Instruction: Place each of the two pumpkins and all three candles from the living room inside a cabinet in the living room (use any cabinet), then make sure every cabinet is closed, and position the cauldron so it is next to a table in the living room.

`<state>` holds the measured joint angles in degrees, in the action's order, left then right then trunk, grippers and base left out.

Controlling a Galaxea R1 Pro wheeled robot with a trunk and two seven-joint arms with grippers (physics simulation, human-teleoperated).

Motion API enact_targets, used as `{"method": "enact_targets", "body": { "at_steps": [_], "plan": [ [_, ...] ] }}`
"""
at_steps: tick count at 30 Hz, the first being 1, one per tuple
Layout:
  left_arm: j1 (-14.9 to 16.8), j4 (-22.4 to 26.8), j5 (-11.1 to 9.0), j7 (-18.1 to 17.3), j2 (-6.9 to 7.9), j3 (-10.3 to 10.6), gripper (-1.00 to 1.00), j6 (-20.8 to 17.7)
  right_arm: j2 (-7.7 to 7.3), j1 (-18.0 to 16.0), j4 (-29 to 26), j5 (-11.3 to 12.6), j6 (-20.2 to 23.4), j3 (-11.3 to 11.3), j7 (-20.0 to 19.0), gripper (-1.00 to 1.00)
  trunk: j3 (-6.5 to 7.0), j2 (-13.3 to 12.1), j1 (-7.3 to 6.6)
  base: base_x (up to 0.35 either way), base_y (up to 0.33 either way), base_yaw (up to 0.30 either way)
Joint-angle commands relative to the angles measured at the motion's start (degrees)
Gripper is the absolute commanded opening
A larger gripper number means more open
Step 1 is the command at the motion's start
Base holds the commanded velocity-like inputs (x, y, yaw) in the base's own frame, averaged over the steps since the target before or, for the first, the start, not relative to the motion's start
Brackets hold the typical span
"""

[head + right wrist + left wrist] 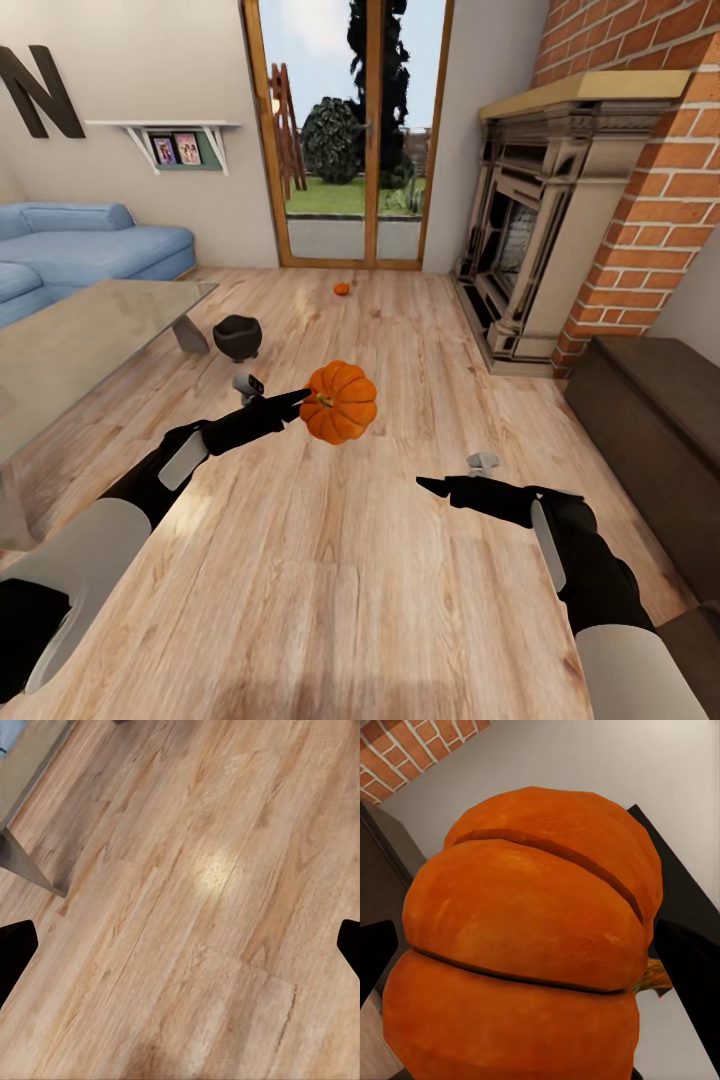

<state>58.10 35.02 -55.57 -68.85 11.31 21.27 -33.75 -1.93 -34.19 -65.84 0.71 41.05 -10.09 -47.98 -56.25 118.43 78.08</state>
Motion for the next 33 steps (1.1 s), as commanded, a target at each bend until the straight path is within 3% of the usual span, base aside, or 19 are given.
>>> {"method": "enact_targets", "body": {
  "at_steps": [1, 33],
  "plan": [
    [0.00, 0.00, 0.02, 0.03, 0.01, -0.01, -1.00, 0.06, 0.00, 0.00, -0.01, -0.01, 0.00, -0.01, 0.00, 1.00, 0.09, 0.00, 0.00, 0.000, 0.000, 0.000],
    [0.00, -0.57, -0.07, -0.40, 0.07, 0.00, -1.00, 0.17, 0.07, 0.00, 0.44, 0.43, -1.80, -0.02, -0.06, 1.00, 3.01, 0.00, 0.00, 0.000, 0.000, 0.000]
  ]
}}
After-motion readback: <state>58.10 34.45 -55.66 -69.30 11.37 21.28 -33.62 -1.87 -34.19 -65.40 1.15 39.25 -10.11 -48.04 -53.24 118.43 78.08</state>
